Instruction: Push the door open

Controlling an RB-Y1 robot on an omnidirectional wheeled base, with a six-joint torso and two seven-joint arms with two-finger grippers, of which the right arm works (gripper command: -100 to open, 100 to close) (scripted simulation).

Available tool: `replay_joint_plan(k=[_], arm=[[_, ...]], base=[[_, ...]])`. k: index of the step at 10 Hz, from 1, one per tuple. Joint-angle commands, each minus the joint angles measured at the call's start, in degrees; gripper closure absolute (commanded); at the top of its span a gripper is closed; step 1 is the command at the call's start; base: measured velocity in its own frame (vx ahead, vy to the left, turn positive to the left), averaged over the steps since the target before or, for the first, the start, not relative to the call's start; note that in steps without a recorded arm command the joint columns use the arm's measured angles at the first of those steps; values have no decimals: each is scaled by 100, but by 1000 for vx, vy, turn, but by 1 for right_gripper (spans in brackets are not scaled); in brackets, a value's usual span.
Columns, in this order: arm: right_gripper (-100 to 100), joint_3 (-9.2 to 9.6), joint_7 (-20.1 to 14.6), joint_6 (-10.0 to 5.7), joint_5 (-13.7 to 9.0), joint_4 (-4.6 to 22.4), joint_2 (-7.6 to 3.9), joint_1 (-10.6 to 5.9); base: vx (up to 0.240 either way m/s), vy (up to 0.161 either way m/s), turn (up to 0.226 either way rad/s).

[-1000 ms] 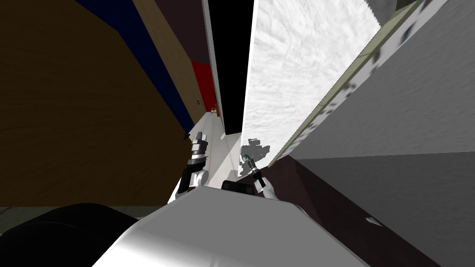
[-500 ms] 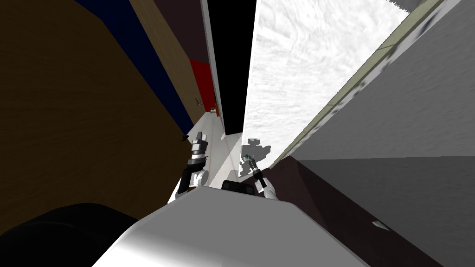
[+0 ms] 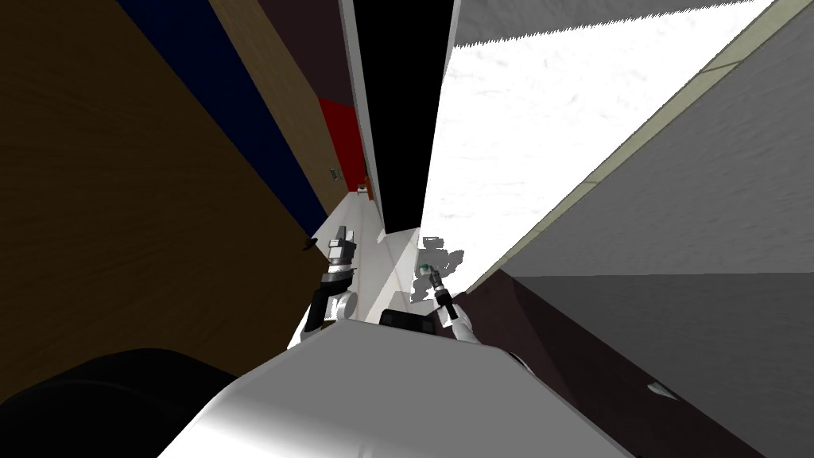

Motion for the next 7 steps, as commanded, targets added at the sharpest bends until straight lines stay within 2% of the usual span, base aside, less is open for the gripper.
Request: replay_joint_plan(k=[1,2,3,4,5,6,7], arm=[[100,-39,-45,105,-28,-286,-114,109],[100,-39,-45,105,-28,-293,-114,109],[100,-167,44,142,-131,-288,-107,103],[100,-210,74,154,-165,-286,-104,101],[100,-210,74,154,-165,-154,-104,101],[100,-210,74,154,-165,-230,-104,101],[100,-336,161,190,-265,-281,-84,95]], base=[[115,92,-10],[49,32,11],[120,72,-56],[140,131,-93],[79,95,-21],[23,32,4],[99,87,-52]])
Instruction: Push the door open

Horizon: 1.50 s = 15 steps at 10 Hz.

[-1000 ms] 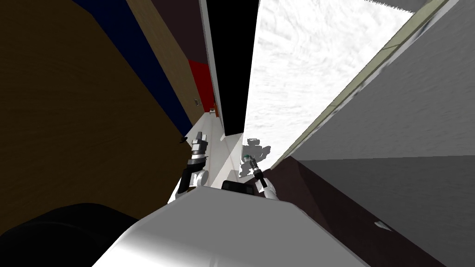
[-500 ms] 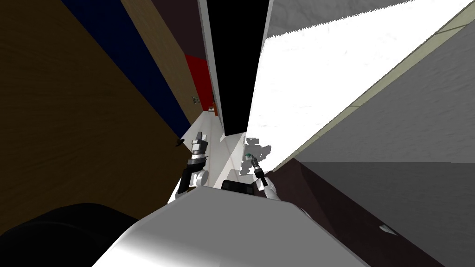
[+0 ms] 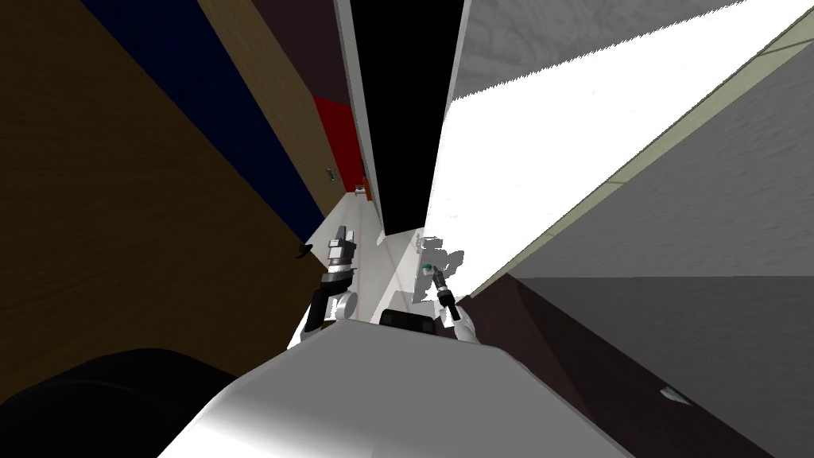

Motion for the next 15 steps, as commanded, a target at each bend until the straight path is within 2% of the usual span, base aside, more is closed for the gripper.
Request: replay_joint_plan(k=[1,2,3,10,12,15], arm=[[100,-155,79,4,-111,35,-41,-104],[100,-155,79,4,-111,35,-41,-104],[100,-270,159,37,-203,39,-10,-109],[100,-570,367,123,-442,51,128,-123],[100,-680,391,108,-500,90,-13,-137],[100,-793,439,112,-570,89,-89,-130]], base=[[135,134,-77],[83,93,-27],[118,116,-51],[151,121,-52],[87,25,-33],[177,78,-38]])
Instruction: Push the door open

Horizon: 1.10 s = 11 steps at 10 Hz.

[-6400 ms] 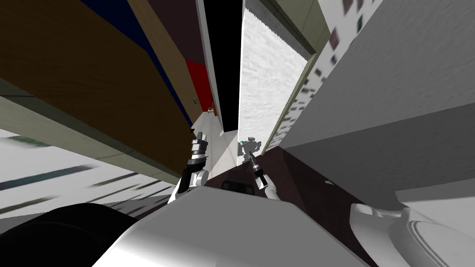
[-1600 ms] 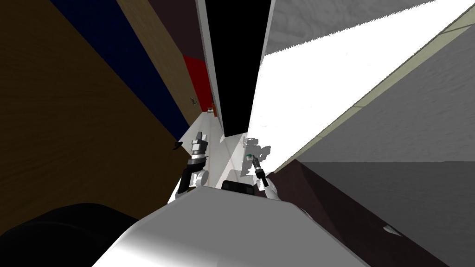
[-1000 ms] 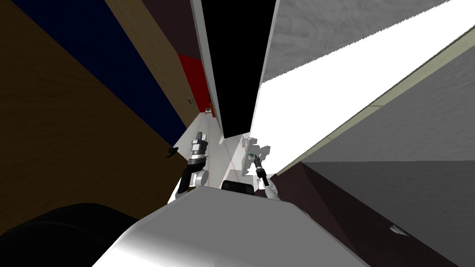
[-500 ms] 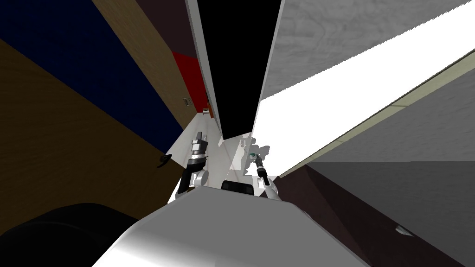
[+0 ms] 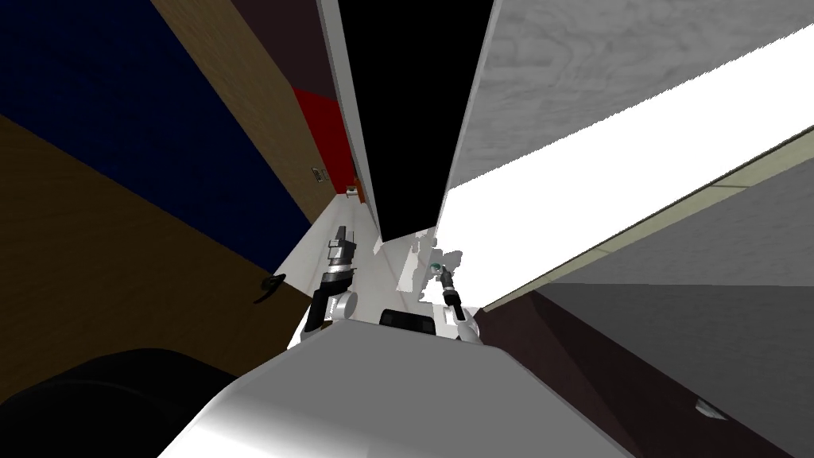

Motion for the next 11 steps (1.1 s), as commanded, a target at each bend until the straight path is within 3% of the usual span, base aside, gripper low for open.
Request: replay_joint_plan(k=[1,8,10,11], arm=[[100,-148,57,-83,-88,114,-114,-126],[100,-487,198,-69,-298,112,-224,-104],[100,-487,198,-69,-298,112,-224,-104],[100,-609,249,-64,-373,111,-240,-96]], base=[[171,79,-42],[168,77,-45],[91,42,-19],[153,45,-45]])
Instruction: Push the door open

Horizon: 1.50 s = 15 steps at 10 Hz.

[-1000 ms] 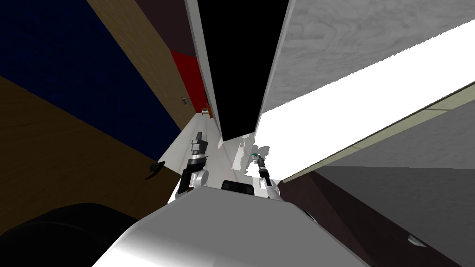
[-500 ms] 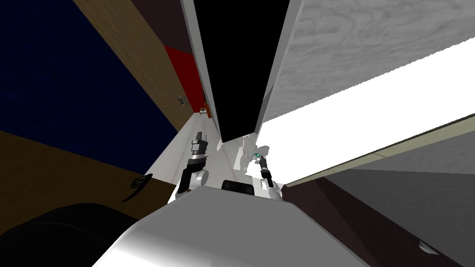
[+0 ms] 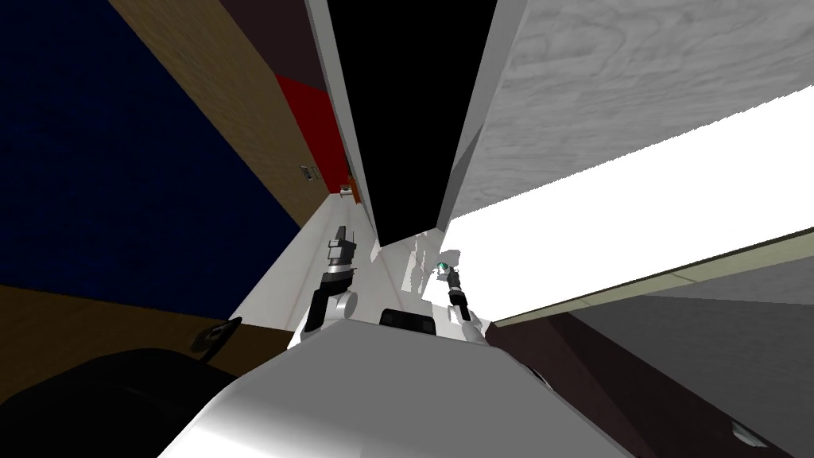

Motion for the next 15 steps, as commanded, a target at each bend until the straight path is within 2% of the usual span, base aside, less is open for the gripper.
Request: replay_joint_plan(k=[1,4,5,6,15], arm=[[100,-139,53,7,-73,-119,-71,45],[100,-139,53,7,-73,-119,-71,45],[100,-259,103,12,-148,-120,-74,53],[100,-259,103,12,-148,-120,-74,53],[100,-699,286,29,-420,-123,16,81]], base=[[196,82,-58],[57,29,-16],[122,63,-71],[146,82,-78],[171,76,-57]])
